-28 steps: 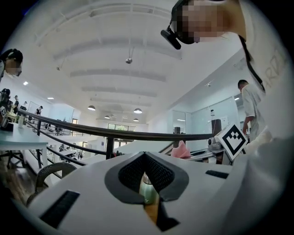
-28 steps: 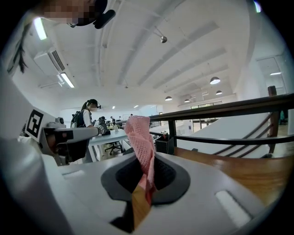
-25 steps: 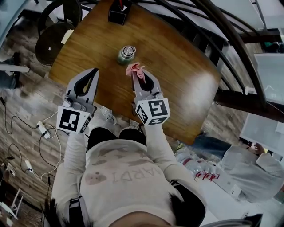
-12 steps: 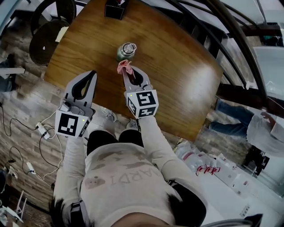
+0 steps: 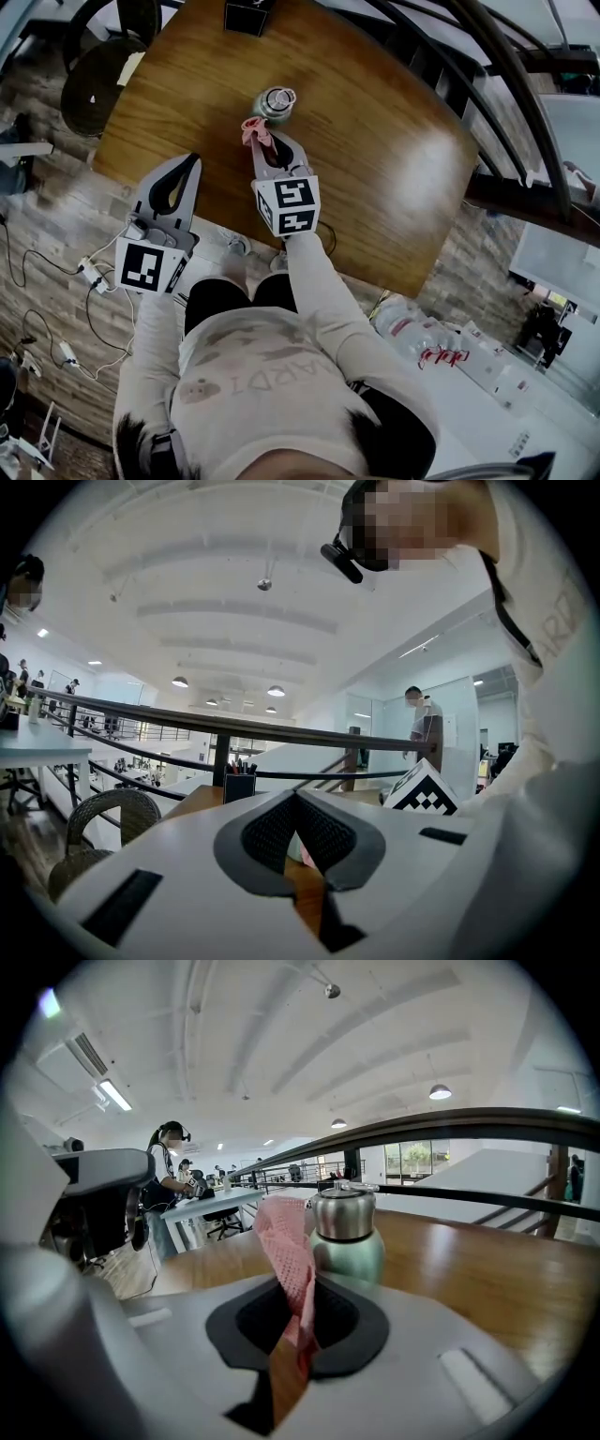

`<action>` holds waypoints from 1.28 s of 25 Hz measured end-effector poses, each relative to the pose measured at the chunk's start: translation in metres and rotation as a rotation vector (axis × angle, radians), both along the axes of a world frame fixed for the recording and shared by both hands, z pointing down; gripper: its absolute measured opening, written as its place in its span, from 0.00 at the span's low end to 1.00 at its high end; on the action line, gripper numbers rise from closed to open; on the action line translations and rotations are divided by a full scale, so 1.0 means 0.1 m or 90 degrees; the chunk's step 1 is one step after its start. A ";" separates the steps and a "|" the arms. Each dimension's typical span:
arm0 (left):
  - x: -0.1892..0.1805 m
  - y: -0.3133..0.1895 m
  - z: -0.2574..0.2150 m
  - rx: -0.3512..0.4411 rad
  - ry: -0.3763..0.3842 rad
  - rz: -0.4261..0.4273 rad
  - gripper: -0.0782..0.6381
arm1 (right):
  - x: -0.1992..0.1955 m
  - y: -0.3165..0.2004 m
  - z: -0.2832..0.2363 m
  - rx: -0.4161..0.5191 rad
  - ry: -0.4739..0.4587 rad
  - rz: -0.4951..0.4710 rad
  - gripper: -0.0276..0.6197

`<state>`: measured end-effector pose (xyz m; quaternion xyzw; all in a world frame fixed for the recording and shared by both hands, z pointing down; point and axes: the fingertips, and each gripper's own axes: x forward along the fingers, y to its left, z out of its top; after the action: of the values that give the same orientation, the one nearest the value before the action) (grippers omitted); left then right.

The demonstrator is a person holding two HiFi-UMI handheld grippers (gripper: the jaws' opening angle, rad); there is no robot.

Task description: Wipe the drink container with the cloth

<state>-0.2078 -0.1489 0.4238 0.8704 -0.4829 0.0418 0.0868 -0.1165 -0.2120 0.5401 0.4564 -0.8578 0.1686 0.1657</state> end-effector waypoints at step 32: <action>1.04 -1.18 0.46 -0.040 -0.116 0.274 0.12 | 0.12 -0.05 0.15 -0.009 -0.017 0.021 0.10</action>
<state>-0.1040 -0.2668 0.4699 0.9428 -0.2904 0.1529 0.0588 -0.1046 -0.2168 0.5550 0.4669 -0.8512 0.1831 0.1548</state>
